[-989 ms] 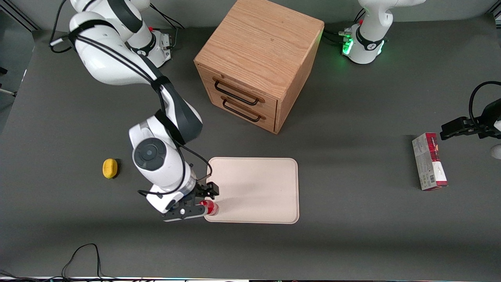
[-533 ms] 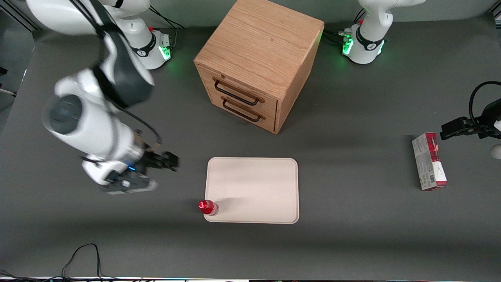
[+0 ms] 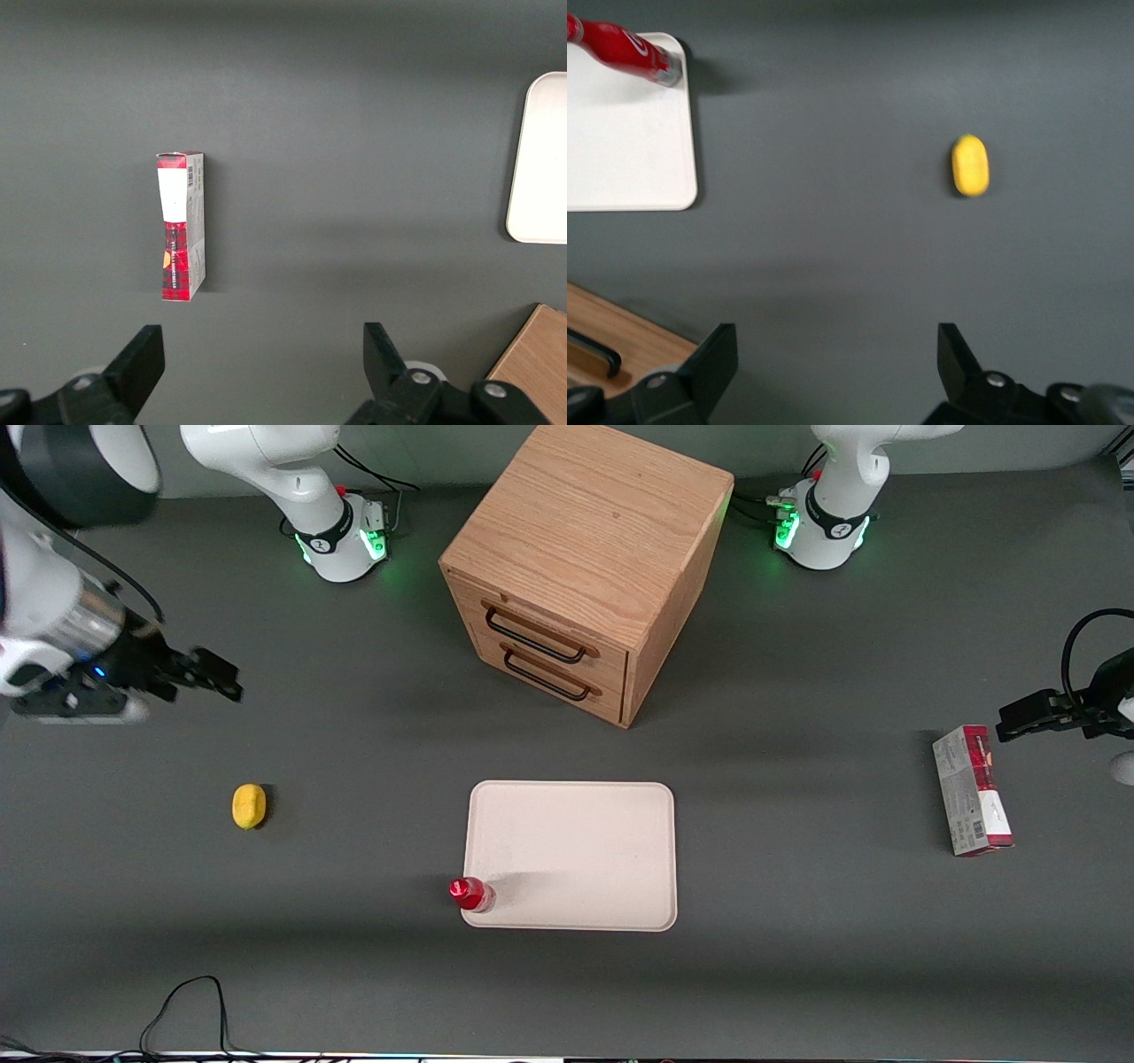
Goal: Place coke bottle on tray
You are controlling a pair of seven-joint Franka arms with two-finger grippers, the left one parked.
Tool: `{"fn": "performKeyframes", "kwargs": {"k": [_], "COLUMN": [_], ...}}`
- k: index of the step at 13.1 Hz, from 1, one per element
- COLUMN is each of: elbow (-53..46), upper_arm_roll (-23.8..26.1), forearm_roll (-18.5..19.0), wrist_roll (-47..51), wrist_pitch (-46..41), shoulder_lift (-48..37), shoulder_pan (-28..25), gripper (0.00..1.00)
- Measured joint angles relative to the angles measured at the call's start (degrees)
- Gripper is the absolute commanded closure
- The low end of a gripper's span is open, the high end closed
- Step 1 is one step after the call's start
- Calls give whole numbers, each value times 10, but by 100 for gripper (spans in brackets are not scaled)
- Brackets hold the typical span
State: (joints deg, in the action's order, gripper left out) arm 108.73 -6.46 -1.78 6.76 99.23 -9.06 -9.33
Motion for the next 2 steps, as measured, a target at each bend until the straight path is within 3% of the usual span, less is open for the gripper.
{"fn": "performKeyframes", "kwargs": {"k": [2], "elbow": [11], "upper_arm_roll": [-7], "forearm_roll": [4], "wrist_roll": [-1], "wrist_pitch": [-5], "shoulder_lift": [-22], "shoulder_pan": [0], "gripper": [0]}}
